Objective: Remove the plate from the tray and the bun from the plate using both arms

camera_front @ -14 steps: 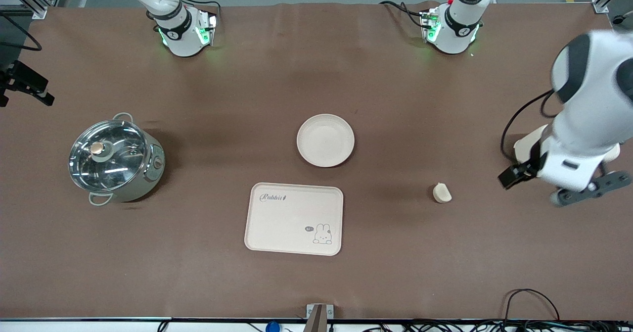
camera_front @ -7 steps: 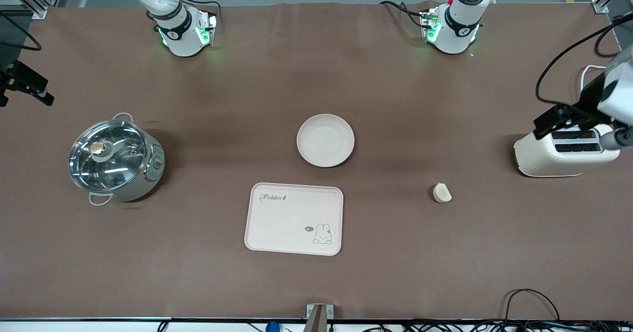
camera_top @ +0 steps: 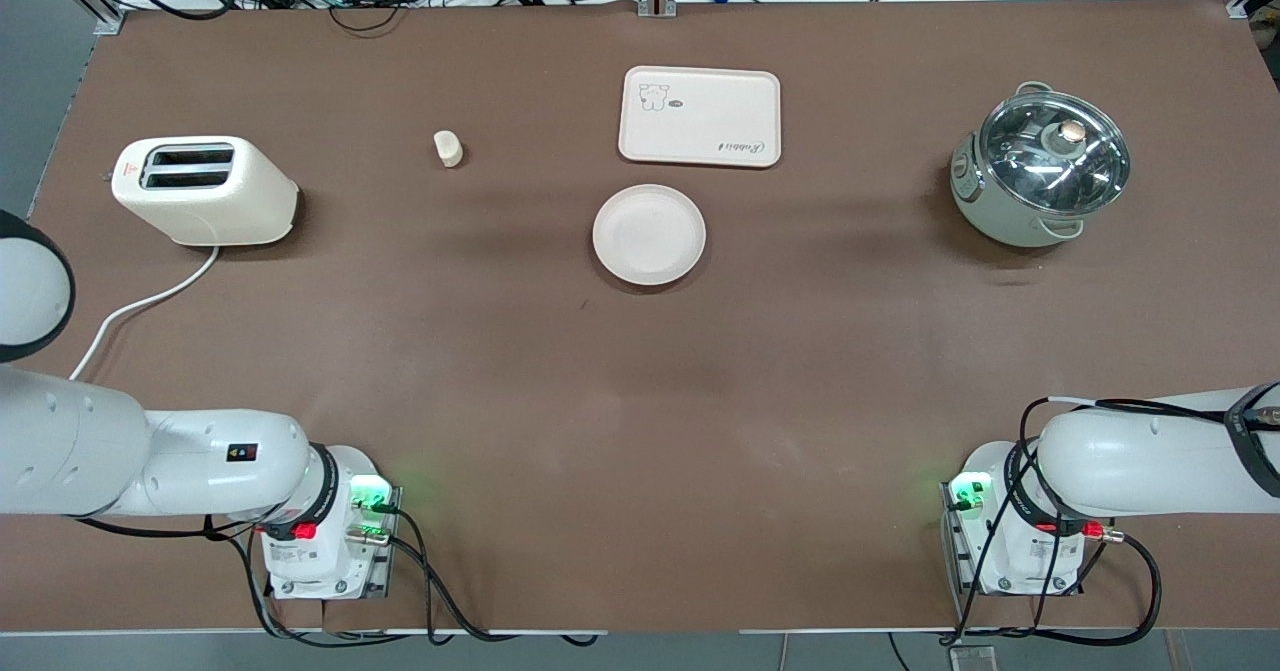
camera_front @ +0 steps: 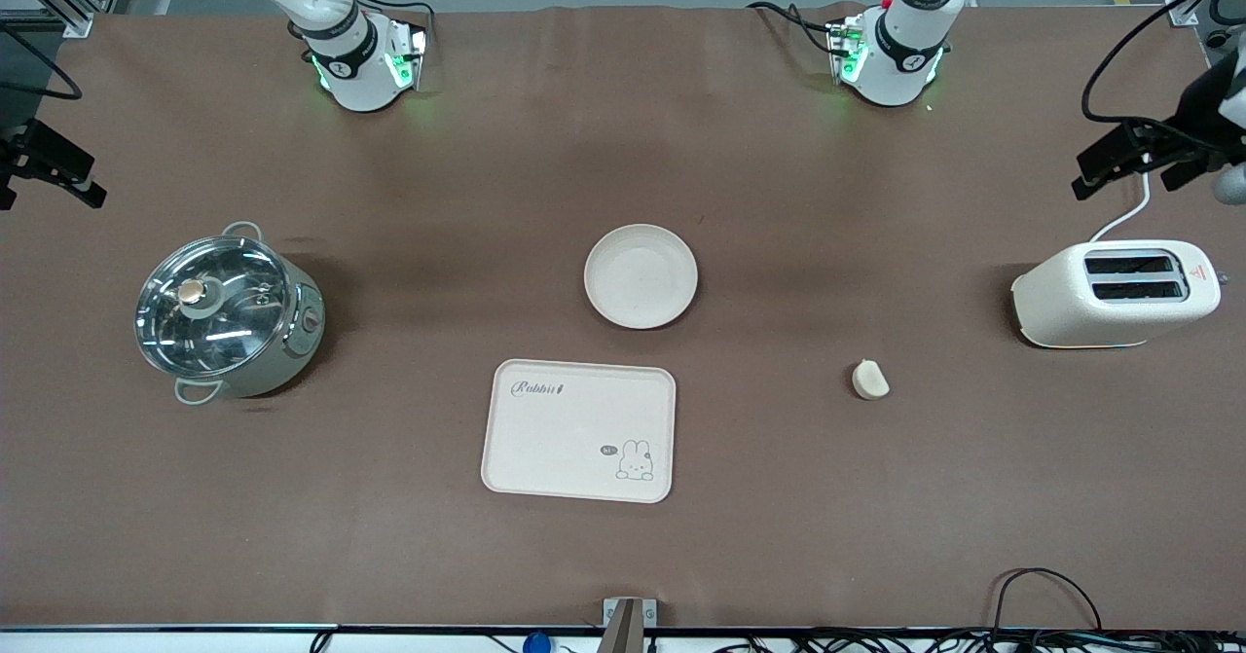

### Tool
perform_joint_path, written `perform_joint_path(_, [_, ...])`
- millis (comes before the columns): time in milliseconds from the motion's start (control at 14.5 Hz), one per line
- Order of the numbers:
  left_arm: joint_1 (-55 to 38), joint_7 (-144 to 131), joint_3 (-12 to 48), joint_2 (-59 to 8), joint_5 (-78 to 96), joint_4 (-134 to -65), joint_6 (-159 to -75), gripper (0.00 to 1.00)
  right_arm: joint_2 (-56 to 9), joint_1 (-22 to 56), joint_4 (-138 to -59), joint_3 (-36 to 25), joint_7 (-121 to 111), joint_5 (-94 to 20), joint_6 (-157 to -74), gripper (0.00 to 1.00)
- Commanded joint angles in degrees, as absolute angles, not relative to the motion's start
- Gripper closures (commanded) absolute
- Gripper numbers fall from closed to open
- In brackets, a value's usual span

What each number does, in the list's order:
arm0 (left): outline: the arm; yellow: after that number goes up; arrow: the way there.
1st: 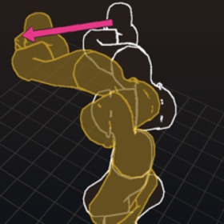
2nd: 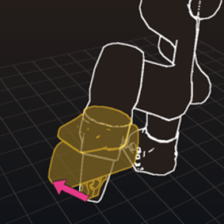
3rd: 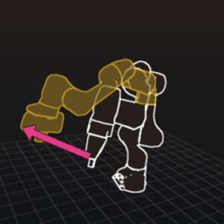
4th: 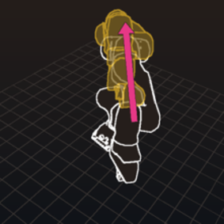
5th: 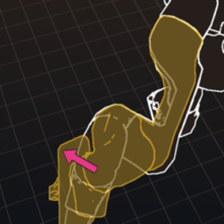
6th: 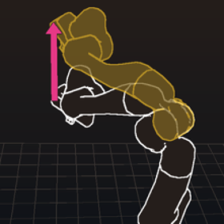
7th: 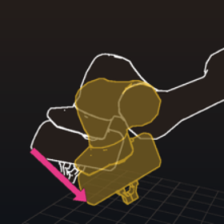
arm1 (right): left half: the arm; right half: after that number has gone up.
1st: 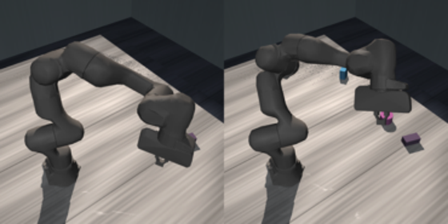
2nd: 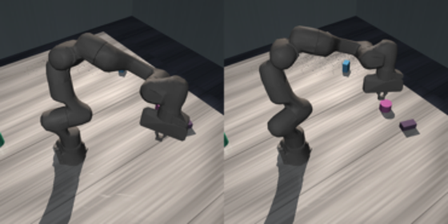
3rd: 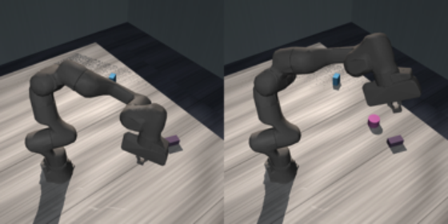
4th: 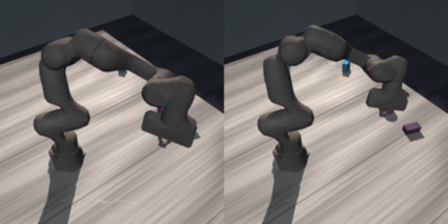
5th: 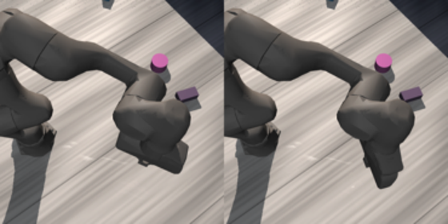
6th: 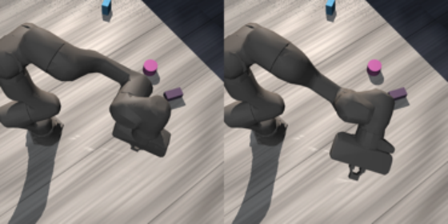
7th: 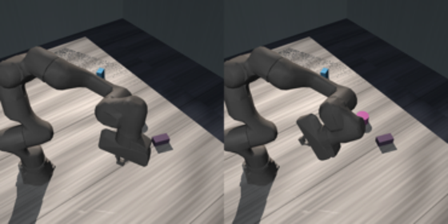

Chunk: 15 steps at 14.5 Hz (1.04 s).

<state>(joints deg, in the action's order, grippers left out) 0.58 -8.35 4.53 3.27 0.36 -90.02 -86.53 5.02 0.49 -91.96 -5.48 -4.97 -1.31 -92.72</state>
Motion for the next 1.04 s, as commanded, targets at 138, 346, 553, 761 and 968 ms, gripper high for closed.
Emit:
perform_joint_path(138, [0.7,-7.47,5.27,3.08,1.14,-89.48,-85.78,0.0,5.45,-0.18,-91.93,-5.01,-5.36,-1.49,-92.64,0.0])
perform_joint_path(346, [0.88,-4.76,5.1,1.49,1.05,-87.36,-85.69,0.0,5.45,-0.18,-91.93,-5.01,-5.36,-1.49,-92.81,0.0])
perform_joint_path(553, [1.05,-4.39,4.92,1.23,0.79,-87.28,-85.69,0.0,5.45,-0.18,-91.93,-5.01,-5.36,-1.49,-92.81,0.0])
perform_joint_path(761, [0.97,-4.4,4.75,0.79,0.0,-87.63,-85.69,0.0,5.45,-0.18,-91.93,-5.01,-5.36,-1.49,-92.81,0.0])
perform_joint_path(968, [1.06,-4.39,4.66,0.7,-0.26,-87.45,-85.78,0.0,5.45,-0.18,-91.93,-5.01,-5.36,-1.49,-92.72,0.0])
